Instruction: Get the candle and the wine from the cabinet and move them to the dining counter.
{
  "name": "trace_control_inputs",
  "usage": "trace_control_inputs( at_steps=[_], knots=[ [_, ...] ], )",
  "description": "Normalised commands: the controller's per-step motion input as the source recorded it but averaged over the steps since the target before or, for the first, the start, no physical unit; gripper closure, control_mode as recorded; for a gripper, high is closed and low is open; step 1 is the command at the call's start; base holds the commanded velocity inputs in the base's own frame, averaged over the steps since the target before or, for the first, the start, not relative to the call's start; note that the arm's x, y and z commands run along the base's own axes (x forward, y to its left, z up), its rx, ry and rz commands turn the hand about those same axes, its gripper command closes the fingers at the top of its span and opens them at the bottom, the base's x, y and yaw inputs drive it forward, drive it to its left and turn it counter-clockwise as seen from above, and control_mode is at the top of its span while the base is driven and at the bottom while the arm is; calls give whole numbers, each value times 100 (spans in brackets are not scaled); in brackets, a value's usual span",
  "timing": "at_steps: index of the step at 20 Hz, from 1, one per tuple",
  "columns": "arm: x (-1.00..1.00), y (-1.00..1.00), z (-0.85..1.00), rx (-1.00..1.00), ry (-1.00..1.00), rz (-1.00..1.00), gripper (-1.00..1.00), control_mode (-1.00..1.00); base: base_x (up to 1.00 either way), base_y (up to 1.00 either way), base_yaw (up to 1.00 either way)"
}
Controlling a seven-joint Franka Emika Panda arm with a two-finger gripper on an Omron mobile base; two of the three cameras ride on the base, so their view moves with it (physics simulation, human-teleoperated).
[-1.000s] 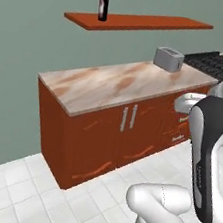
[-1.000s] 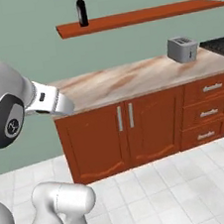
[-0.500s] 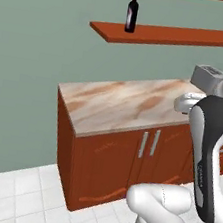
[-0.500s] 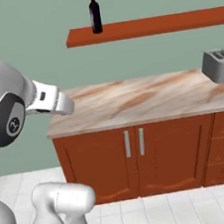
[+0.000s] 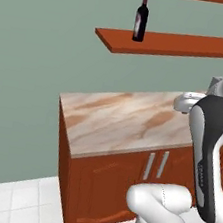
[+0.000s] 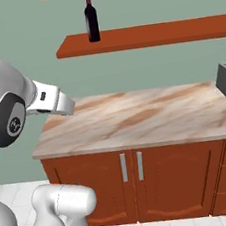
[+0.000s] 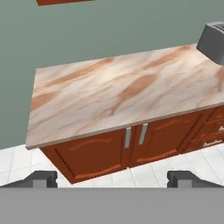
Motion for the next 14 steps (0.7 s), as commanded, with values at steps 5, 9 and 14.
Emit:
trace_control_inputs(
  at_steps=[5, 9, 14],
  knots=[
    [0, 0, 0, 0, 0, 0, -100, 100, 65, -2, 15],
    [0, 0, 0, 0, 0, 0, -100, 100, 61, -4, 16],
    [0, 0, 0, 0, 0, 0, -100, 100, 50, -12, 15]
  ],
)
